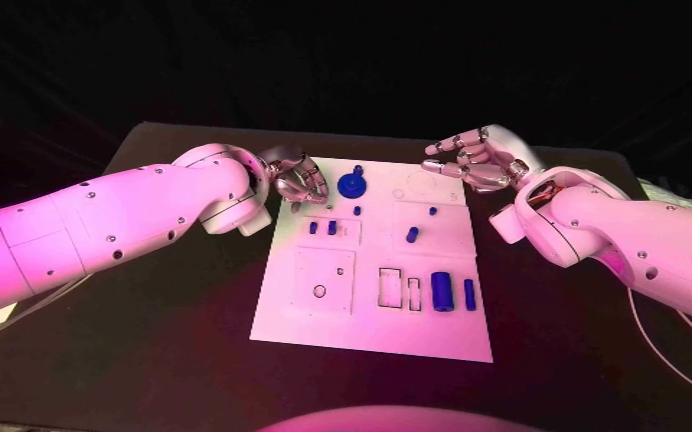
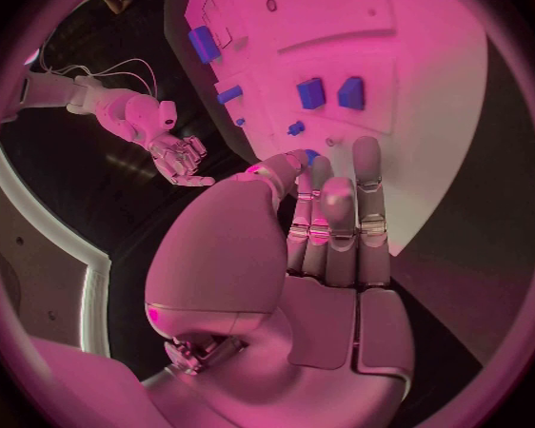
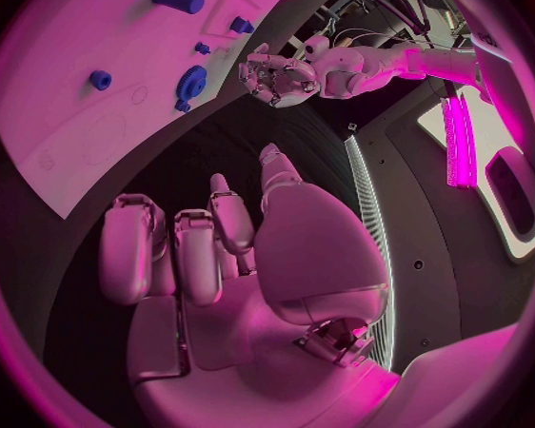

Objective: Assemble the parts on the task board

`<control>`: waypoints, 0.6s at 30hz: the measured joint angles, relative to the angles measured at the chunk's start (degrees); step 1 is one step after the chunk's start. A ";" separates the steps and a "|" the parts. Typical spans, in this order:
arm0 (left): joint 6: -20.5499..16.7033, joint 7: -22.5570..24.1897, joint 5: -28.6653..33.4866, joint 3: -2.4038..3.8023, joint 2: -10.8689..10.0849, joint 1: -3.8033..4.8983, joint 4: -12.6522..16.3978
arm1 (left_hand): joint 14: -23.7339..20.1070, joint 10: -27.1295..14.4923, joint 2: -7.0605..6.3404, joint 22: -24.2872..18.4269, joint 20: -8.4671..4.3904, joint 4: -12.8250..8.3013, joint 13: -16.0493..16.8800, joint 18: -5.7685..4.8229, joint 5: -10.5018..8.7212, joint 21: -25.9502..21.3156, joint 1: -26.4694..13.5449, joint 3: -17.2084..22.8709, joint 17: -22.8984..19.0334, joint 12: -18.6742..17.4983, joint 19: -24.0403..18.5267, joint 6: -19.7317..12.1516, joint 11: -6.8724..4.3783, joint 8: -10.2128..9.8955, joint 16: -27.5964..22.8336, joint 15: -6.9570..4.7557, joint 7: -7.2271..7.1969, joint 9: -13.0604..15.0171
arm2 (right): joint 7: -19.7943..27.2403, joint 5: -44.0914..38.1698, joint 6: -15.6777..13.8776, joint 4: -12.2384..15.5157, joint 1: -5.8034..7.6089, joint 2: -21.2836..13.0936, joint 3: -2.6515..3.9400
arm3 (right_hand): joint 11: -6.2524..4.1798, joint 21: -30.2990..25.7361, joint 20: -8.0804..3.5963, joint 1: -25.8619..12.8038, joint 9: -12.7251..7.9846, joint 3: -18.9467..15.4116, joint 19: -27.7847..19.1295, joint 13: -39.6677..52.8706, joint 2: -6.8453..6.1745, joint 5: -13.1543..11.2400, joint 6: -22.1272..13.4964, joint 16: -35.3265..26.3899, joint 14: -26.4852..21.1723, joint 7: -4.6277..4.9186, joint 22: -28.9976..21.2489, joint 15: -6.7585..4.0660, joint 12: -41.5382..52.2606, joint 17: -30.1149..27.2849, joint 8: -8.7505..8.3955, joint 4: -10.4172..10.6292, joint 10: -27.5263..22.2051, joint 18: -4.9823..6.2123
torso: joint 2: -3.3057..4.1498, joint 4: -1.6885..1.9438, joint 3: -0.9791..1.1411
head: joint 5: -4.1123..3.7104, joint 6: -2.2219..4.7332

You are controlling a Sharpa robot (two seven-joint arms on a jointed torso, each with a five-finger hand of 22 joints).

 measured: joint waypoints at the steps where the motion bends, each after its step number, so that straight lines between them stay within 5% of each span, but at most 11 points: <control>1: -0.65 1.28 -0.82 -0.03 0.38 -0.12 -0.01 | -2.19 -0.29 -0.92 -1.07 0.52 -0.32 -2.06 0.00 -0.26 -1.56 0.32 0.91 -3.79 -2.07 -0.69 0.10 0.33 -1.06 -4.21 0.35 0.34 -1.42 | 0.00 0.00 0.00 0.00 0.00 -0.01 0.00 | 0.00 0.00 0.00 0.00 0.00 0.00 0.00 0.00 0.00 0.00 0.00 0.00 0.00 0.00 0.00 0.00 0.00 0.00 0.00 0.00 0.00 0.00 | 0.01 -0.01 0.00 | -0.07 0.14; 3: -2.10 3.95 -3.11 -0.10 1.23 -0.47 -0.12 | -5.69 -1.04 -2.43 -3.61 1.79 -0.21 -7.01 0.00 -2.48 -5.13 -0.26 1.72 -10.37 -7.21 -1.96 -0.26 1.10 -3.69 -11.94 1.22 0.83 -4.73 | 0.01 0.00 -0.01 0.01 0.00 -0.05 0.00 | 0.00 -0.23 0.00 0.00 0.00 0.00 0.00 0.00 0.00 0.00 0.00 0.00 0.00 0.00 0.00 0.00 0.00 0.00 0.00 0.00 0.00 0.00 | 0.02 -0.01 -0.04 | -0.31 0.44; 5: -3.65 6.56 -6.08 -0.18 2.28 -0.95 -0.50 | -5.69 -0.80 -3.53 -5.58 2.59 -0.40 -10.59 0.90 -6.98 -7.39 -0.32 1.50 -13.45 -10.58 -1.63 -0.27 1.55 -5.83 -15.20 1.53 0.92 -7.36 | 0.02 0.00 -0.04 0.01 0.00 -0.07 0.00 | 0.00 -0.23 0.00 0.00 0.00 0.00 0.00 0.00 0.00 0.00 0.00 0.00 0.00 0.00 0.00 0.00 0.00 0.00 0.00 0.00 0.00 0.00 | 0.03 0.02 -0.04 | -0.53 0.64; 7: -5.08 8.73 -9.25 -0.26 3.39 -1.40 -1.15 | -3.89 -0.42 -4.08 -6.99 2.73 -0.78 -13.12 0.92 -9.03 -8.63 -0.45 0.18 -15.06 -12.70 0.02 -0.19 1.50 -7.45 -16.38 1.61 0.98 -9.45 | 0.03 0.01 -0.06 0.00 0.00 -0.05 0.00 | 0.00 -0.23 0.00 0.00 0.00 0.00 0.00 0.00 0.00 0.00 0.00 0.00 0.00 0.00 0.00 0.00 0.00 0.00 0.00 0.00 0.00 0.00 | 0.03 0.04 -0.04 | -0.71 0.76; 14: -7.59 12.54 -17.29 -0.44 6.33 -2.29 -4.22 | 0.45 -0.05 -3.66 -9.62 2.24 -1.58 -18.04 0.91 -9.47 -10.20 -0.03 -3.97 -16.38 -15.23 5.24 2.72 1.36 -10.16 -15.44 1.49 0.36 -14.20 | 0.07 0.00 -0.09 -0.07 0.00 0.21 0.00 | 0.00 -0.23 0.00 0.00 0.00 0.00 0.00 0.00 0.00 0.00 0.00 0.00 0.00 0.00 0.00 0.00 0.00 -0.01 0.00 0.00 0.00 0.00 | 0.01 -0.09 -0.04 | -0.81 0.88; 18: -7.78 13.42 -20.69 -0.50 7.34 -2.67 -5.59 | 7.34 1.30 -3.23 -9.00 1.57 -1.62 -19.95 0.91 -9.18 -8.66 0.40 -4.33 -6.15 -15.55 9.61 4.43 0.79 -11.22 -3.06 0.87 0.03 -16.17 | 0.11 0.00 -0.08 -0.12 -0.04 0.28 0.00 | 0.00 -0.23 0.00 0.00 -0.01 0.00 0.00 0.00 0.00 0.00 0.00 0.00 0.00 0.00 0.00 0.00 0.00 -0.01 0.00 0.00 0.00 0.00 | 0.00 -0.20 -0.01 | -0.73 0.95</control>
